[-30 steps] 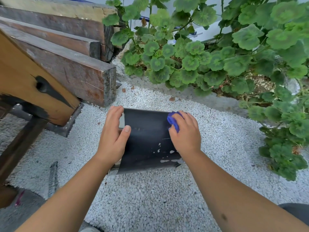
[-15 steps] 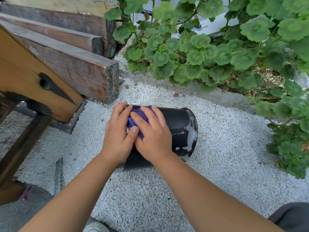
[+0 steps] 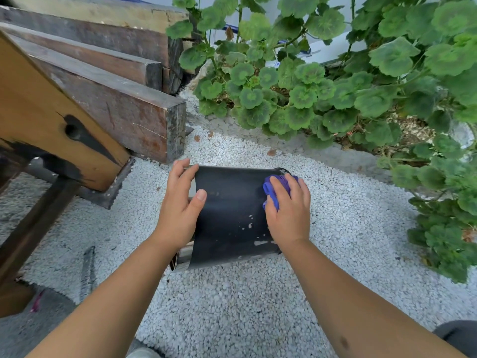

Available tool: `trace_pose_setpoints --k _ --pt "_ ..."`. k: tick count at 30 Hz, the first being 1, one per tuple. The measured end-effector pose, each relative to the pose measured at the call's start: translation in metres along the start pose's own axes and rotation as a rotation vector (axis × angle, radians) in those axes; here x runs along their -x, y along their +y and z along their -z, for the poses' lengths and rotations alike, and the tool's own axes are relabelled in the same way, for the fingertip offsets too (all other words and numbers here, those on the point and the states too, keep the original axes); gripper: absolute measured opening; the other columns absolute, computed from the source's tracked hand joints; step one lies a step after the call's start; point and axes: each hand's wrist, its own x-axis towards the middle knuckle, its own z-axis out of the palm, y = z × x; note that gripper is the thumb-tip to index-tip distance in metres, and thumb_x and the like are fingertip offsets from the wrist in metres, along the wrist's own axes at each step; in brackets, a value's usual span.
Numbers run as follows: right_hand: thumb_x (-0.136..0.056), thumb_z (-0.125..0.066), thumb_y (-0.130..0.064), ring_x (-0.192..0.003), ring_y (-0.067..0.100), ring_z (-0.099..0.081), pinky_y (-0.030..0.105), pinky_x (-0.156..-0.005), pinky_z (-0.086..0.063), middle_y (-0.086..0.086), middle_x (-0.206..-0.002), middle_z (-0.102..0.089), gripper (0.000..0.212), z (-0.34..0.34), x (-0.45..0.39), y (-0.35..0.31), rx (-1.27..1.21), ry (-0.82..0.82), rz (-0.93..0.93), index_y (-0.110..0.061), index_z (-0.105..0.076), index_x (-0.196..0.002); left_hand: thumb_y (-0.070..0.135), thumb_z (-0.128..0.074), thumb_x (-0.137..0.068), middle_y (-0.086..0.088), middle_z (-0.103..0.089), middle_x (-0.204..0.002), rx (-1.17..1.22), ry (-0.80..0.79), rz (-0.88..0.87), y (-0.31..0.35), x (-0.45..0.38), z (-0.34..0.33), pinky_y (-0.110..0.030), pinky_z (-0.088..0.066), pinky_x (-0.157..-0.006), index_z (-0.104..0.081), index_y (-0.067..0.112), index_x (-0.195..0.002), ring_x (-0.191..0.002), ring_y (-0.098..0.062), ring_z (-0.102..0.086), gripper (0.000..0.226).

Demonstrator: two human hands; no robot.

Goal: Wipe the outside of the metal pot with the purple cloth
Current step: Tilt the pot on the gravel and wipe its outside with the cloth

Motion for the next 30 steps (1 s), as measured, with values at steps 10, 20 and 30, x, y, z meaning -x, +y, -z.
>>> trace_pose_setpoints --k 10,20,30 --pt "-0.085 -0.059 -0.031 -0.133 0.039 -0.035 0.043 -0.113 -0.032 0.010 -0.139 -0.051 0.045 -0.012 0.018 -0.096 -0.193 0.083 0.365 -0.024 -0.061 -0.129 0.070 -0.023 -0.093 -0.006 -0.025 -0.148 -0.040 0.057 -0.056 0.005 0.000 -0.008 -0.008 -0.013 -0.110 -0.042 -0.005 -0.138 -0.137 0.012 -0.017 0.089" --pt "-0.089 -0.053 -0.037 -0.136 0.043 -0.032 0.050 -0.114 -0.030 0.014 -0.144 -0.044 0.043 -0.018 0.025 -0.025 0.028 0.059 0.364 -0.026 -0.055 -0.131 0.056 -0.029 -0.093 0.002 -0.021 -0.151 -0.045 0.060 0.039 -0.007 -0.003 -0.003 -0.001 -0.011 -0.106 -0.038 0.002 -0.144 -0.131 0.025 -0.009 0.074" --pt "-0.091 -0.038 -0.047 -0.140 0.032 -0.021 0.052 -0.114 -0.028 0.003 -0.157 -0.019 0.051 -0.014 0.018 0.017 -0.073 -0.045 -0.076 -0.035 -0.034 -0.141 0.066 -0.046 -0.087 0.002 0.008 -0.164 0.108 -0.110 -0.110 -0.005 0.015 0.000 -0.015 -0.011 -0.116 -0.007 0.020 -0.156 -0.151 -0.014 0.007 0.091"
